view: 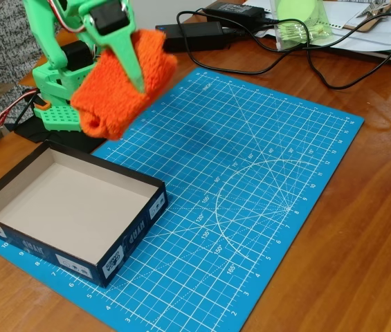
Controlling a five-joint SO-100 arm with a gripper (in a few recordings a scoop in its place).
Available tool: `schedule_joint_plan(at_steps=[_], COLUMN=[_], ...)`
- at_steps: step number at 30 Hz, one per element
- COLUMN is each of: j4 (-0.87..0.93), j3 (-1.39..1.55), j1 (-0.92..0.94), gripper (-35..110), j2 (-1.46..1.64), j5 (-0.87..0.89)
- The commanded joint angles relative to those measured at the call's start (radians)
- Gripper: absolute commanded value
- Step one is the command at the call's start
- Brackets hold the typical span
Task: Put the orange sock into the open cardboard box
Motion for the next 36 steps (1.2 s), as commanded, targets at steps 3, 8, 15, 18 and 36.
schedule_joint_plan(at_steps=[3,8,15,18,36], j4=[0.025,0.025,-0.141,-0.224,-0.314], j3=[0.018,0.015,0.144,0.176,0.083], j1=[0.121,0.245,0.334,0.396,0.471], gripper=[1,0,0,0,8], j2=[-0.084,-0.166,-0.247,-0.313,-0.592], j5=[0.126,0.210,0.242,0.252,0.207])
